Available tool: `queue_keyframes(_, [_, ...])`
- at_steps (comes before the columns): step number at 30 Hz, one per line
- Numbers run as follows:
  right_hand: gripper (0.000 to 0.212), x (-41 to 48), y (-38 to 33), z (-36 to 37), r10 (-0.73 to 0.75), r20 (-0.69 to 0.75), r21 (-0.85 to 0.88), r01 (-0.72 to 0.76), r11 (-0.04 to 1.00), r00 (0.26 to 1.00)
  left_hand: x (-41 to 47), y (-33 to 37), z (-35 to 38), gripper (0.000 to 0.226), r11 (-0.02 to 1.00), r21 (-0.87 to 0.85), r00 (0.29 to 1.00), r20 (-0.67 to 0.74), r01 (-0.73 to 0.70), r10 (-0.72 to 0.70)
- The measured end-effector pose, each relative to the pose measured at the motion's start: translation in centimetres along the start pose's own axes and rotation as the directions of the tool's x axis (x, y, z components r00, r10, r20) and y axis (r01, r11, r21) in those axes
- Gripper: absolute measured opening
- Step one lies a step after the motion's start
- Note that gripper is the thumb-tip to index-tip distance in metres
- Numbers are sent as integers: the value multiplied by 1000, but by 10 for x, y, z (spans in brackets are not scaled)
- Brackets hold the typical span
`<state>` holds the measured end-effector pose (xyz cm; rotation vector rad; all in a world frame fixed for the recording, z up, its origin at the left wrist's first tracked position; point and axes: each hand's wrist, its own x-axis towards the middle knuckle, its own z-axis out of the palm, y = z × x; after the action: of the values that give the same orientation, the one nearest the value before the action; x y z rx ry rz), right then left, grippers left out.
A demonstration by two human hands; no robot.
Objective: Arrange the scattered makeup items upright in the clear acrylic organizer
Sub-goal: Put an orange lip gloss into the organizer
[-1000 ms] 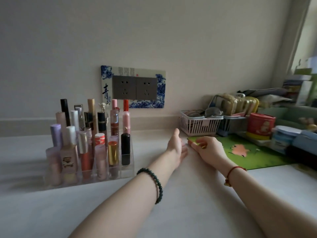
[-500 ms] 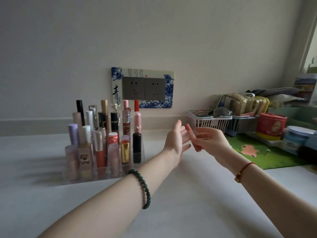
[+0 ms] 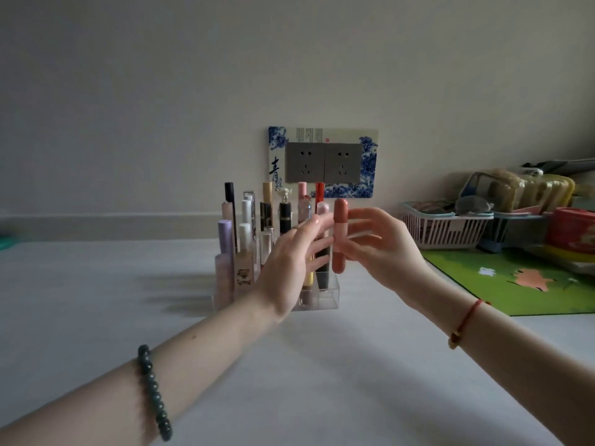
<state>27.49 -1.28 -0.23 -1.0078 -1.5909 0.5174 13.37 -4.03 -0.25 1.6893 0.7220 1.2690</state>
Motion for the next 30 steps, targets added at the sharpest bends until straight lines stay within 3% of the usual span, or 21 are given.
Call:
queue_keyframes(5, [24,1,8,18,-43,6,-40,44,998,999,-10,-4,-13,39,999,-11,998,28,49,-49])
queue_keyframes(9, [20,-3,22,21,-55,-9,-93,54,994,998,-15,-7,-14,64,991,10,989,60,132,-132])
queue_keyframes(12, [19,-6,29,20,-36,-6,-120,35,992,999,-17,-9,-11,50,986,-5,984,69,166,-165])
queue_keyframes(18, [16,-11,36,21,-23,-9,-142,22,990,1000,-16,-15,-10,45,983,-12,982,51,181,-180])
queue_keyframes(23, [17,-12,36,22,-31,-4,-154,30,988,1000,-14,-18,-10,36,987,-4,987,28,159,-158])
queue_keyframes(26, [19,-12,38,23,-30,8,-156,31,987,1000,-13,-16,-13,45,989,73,991,18,129,-131])
queue_keyframes(30, [19,-12,39,22,-19,32,-176,25,984,999,-15,-1,-29,39,980,187,997,37,-68,63])
